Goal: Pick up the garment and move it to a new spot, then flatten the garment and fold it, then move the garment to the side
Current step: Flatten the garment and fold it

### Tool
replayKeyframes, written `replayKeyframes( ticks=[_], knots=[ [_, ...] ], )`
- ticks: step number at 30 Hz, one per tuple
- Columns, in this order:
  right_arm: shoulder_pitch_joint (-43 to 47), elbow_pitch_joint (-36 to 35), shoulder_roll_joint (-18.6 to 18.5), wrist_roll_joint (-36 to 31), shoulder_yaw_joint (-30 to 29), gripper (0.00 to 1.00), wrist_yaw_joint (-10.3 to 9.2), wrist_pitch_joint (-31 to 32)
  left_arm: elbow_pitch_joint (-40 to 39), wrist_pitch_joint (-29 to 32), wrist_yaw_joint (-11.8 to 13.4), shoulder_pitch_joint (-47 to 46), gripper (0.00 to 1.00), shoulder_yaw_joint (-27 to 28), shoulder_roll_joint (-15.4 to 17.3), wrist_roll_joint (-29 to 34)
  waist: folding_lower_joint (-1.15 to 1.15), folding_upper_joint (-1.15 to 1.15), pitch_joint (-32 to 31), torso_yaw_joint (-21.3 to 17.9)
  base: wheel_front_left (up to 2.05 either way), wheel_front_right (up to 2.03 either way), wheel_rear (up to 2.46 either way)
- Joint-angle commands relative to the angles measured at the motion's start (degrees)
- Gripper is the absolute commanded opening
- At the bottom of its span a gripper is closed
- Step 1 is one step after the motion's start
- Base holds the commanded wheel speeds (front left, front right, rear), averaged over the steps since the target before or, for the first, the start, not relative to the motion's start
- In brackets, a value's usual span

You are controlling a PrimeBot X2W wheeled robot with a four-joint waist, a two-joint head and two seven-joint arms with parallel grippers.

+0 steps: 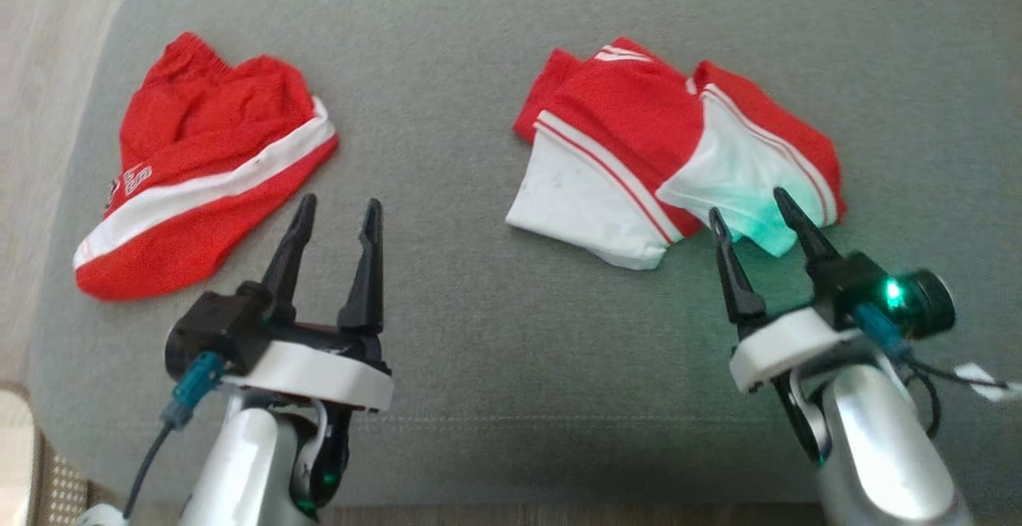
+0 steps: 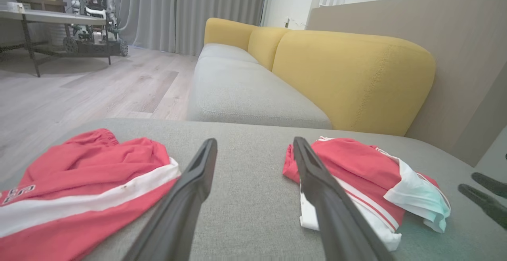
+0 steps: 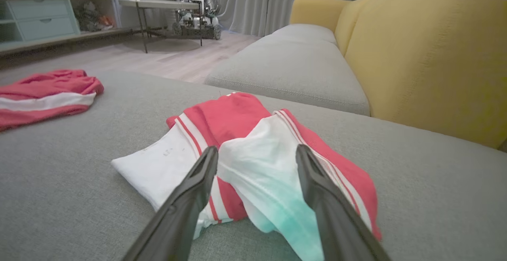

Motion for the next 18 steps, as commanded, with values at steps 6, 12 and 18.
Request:
replayKeyframes(
  ticks=[6,12,18],
  knots=[
    [-7.1,4.1,0.1,-5.2,0.7,1.00,-0.01,-0.4,-1.7,-0.3,0.6,-3.5,1.00,-0.2,0.2,-1.1,0.00,0.00,3.0,3.6,0.00,0.00,0.00],
    [-10.4,10.3,0.1,-10.1,-3.0,1.00,-0.01,-0.4,-1.3,-0.3,0.9,-4.3,1.00,-1.3,0.2,-1.8,0.00,0.00,4.3,5.8,0.00,0.00,0.00],
    [-11.9,12.9,0.1,-9.1,-6.5,0.00,-0.01,-0.4,-1.0,-0.3,1.2,-4.5,1.00,-1.3,0.2,-2.1,0.00,0.00,4.2,6.2,0.00,0.00,0.00]
  ],
)
